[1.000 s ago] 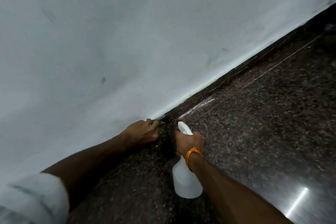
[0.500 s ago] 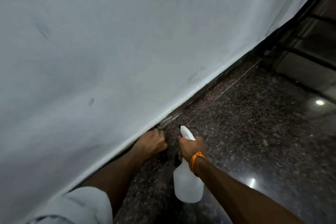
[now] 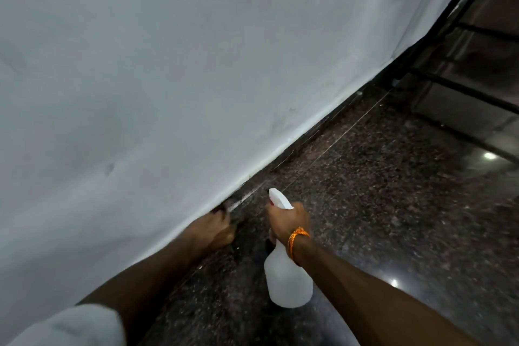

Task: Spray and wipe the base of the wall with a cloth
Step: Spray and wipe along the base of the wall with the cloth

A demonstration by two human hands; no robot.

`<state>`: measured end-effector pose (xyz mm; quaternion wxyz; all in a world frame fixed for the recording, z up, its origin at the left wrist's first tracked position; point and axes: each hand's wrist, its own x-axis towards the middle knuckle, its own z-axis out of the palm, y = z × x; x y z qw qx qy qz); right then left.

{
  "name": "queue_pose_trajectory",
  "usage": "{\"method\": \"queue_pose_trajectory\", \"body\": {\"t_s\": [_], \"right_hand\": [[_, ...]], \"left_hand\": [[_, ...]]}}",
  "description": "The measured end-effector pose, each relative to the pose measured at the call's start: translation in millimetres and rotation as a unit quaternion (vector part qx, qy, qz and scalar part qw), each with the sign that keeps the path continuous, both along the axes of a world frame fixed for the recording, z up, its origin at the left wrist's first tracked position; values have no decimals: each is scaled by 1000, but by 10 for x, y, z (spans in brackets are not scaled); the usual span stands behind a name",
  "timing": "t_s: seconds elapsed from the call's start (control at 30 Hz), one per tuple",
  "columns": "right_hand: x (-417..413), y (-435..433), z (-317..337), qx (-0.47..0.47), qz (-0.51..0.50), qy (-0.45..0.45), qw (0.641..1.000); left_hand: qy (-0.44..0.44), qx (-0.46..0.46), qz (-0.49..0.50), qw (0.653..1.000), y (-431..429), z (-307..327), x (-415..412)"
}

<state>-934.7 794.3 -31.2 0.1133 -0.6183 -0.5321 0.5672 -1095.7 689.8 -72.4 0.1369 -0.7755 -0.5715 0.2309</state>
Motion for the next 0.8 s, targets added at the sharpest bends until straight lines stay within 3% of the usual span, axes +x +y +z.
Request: {"method": "queue_pose_trajectory", "body": {"t_s": [0.2, 0.43, 0.7, 0.8], "right_hand": [[106, 230, -56, 6, -14, 14, 1000], [84, 222, -50, -5, 26, 3, 1000], [234, 308, -149, -24, -11, 19, 999], [327, 400, -125, -31, -28, 22, 999]], "left_hand": [[-9, -63, -1, 998, -150, -12, -118], [30, -71, 28, 997, 19, 39, -63], [32, -44, 61, 997, 935, 285, 332], [-9, -62, 92, 994, 1036, 291, 343]]}}
